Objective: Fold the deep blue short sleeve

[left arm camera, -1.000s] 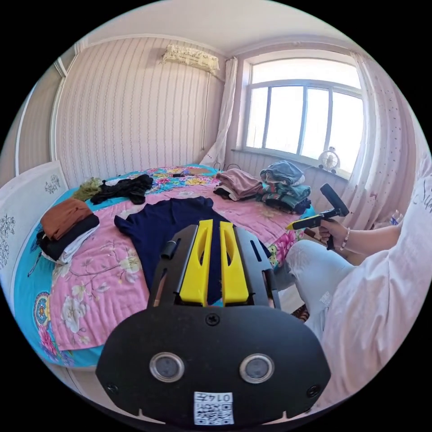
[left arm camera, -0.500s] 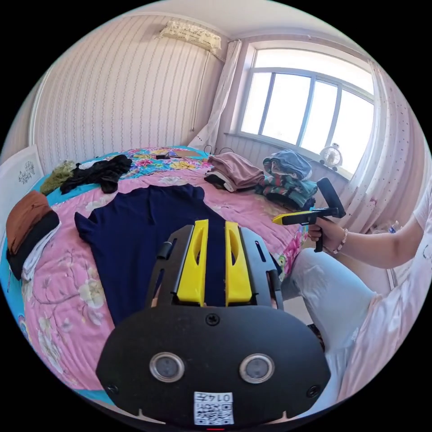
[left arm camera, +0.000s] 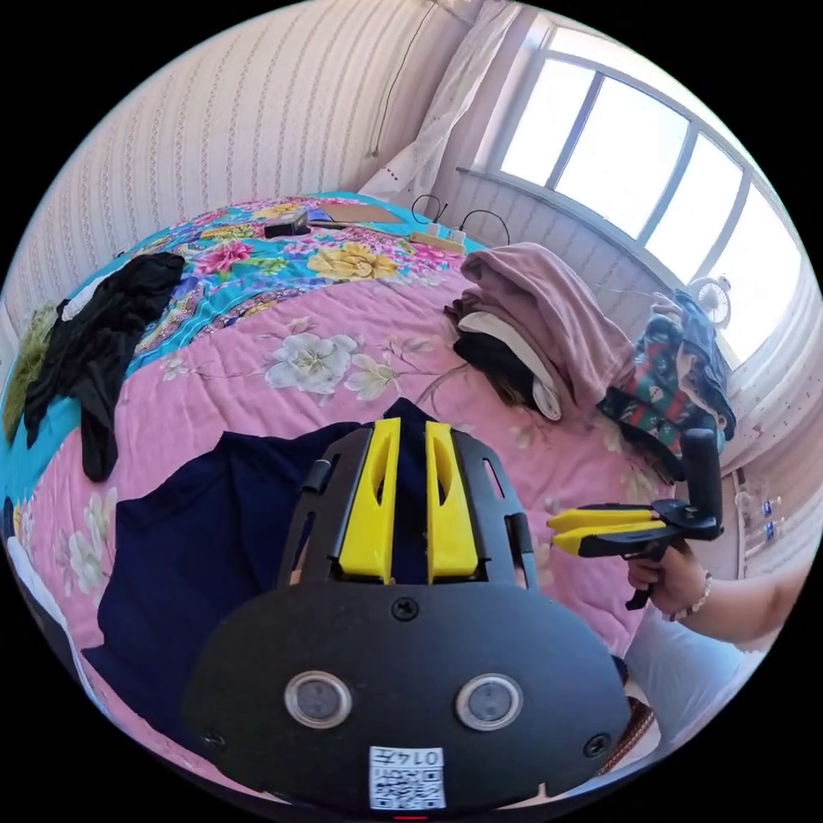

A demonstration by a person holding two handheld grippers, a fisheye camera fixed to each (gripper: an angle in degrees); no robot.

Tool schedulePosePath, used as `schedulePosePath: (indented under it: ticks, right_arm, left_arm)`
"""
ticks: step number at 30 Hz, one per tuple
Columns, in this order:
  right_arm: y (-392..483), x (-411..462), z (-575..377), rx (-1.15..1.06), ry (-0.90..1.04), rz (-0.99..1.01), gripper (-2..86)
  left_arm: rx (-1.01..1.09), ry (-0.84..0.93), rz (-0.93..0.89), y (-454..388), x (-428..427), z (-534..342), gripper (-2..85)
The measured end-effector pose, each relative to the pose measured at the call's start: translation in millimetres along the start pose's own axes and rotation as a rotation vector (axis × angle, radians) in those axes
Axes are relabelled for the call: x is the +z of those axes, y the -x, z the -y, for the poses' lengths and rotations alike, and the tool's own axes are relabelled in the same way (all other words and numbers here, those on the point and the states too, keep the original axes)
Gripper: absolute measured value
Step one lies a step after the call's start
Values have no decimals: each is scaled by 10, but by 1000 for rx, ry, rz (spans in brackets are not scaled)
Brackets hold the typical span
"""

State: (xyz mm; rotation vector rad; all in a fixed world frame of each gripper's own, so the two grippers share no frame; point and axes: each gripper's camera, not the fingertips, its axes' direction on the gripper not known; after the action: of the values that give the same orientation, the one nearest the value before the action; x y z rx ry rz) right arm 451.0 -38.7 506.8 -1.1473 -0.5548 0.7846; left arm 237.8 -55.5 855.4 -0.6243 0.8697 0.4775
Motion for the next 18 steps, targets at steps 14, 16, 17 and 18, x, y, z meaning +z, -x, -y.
schedulePosePath:
  ticks: [14,16,17,18]
  right_arm:
    - [-202,133,1190,13,57,76,82]
    - [-217,249,1357,31,92,79,83]
    - [-215,271,1392,32,94,90,83]
    - [-203,306,1454,33,90,114,85]
  left_arm:
    - [-6,178,-65,866,509,925,-8]
    - [-45,206,-35,1118,499,901,-9]
    - [-56,211,-27,1179,506,896,-10]
    - [-82,223,-23,1295,532,889,-10]
